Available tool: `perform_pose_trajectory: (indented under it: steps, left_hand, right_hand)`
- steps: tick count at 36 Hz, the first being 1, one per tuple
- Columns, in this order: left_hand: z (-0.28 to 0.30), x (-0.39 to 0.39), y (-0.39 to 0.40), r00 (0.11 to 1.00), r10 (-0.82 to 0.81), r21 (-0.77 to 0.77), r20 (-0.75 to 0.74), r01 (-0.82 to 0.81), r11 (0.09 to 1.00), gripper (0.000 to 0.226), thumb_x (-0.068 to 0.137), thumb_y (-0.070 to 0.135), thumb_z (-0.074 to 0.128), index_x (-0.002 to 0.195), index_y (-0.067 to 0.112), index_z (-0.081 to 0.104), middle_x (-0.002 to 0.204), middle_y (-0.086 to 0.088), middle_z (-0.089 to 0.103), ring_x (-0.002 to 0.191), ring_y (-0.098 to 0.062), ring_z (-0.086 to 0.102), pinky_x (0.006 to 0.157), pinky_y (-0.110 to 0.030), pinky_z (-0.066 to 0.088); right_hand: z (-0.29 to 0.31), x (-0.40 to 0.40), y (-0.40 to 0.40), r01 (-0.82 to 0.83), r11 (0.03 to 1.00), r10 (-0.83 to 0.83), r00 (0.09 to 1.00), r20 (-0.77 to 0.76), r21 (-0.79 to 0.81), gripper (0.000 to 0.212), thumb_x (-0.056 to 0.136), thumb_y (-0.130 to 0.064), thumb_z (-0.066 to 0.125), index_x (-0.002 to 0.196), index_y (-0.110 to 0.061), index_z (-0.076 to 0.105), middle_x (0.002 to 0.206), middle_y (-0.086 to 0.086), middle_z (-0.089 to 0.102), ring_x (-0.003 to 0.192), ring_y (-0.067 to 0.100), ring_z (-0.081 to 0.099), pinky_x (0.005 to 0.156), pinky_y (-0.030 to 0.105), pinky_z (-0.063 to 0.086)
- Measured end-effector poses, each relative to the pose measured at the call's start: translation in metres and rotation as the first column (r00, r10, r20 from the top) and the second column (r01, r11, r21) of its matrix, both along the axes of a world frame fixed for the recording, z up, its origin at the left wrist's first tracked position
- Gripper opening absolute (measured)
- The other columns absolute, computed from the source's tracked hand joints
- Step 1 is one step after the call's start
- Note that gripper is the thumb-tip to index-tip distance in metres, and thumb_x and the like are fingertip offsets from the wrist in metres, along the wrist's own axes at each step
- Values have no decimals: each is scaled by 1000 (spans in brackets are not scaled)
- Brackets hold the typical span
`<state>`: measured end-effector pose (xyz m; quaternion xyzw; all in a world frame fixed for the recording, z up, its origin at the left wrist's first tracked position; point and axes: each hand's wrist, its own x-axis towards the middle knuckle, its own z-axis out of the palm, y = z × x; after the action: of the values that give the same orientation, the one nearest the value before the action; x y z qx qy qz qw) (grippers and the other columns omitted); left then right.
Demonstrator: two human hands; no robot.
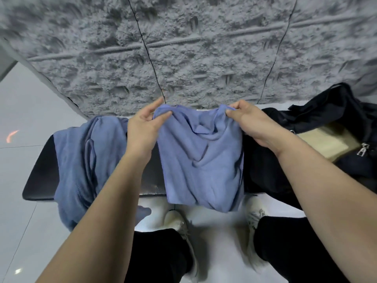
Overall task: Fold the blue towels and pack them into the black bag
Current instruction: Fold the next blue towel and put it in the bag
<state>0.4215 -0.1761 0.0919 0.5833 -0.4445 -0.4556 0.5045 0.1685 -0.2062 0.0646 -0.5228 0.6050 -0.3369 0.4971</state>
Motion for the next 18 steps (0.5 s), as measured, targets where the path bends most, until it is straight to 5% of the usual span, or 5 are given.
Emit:
perform_pose_trajectory:
  steps: [4, 7, 12, 18]
  left_hand:
    - [9, 19, 20, 993, 115, 19, -26, -115, 993, 5, 92, 17, 69, 95, 16, 72, 95, 1, 74, 100, -22, 68, 92, -41, 56]
    - [20, 35, 31, 987, 160, 11, -10, -160, 987, 13, 93, 20, 68, 80, 18, 68, 82, 1, 72, 86, -21, 67, 82, -37, 55]
    - [43, 52, 52, 986, 152, 1, -65, -152, 988, 8, 92, 20, 69, 90, 13, 66, 96, -11, 70, 90, -25, 65, 91, -47, 52]
    - [79, 47, 82, 995, 51, -43, -86, -55, 998, 4, 96, 20, 63, 94, 18, 61, 84, 4, 71, 77, -10, 67, 73, -29, 53]
  right_hand:
    - [11, -1, 13, 90, 995, -87, 993, 80, -31, 17, 99, -27, 53, 82, -27, 50, 80, 1, 54, 76, 16, 46, 60, 29, 33]
    - [25, -4, 26, 172, 985, -169, 972, 163, -2, 18, 99, -30, 52, 81, -27, 50, 79, 0, 54, 76, 17, 45, 60, 31, 32]
    - [52, -13, 52, 210, 977, -213, 934, 288, 42, 20, 99, -26, 52, 80, -29, 49, 84, -2, 55, 86, 19, 49, 72, 38, 38]
    - [88, -20, 85, 148, 989, -139, 963, 231, -25, 19, 102, -21, 46, 84, -26, 51, 76, -6, 60, 73, 14, 55, 65, 31, 45]
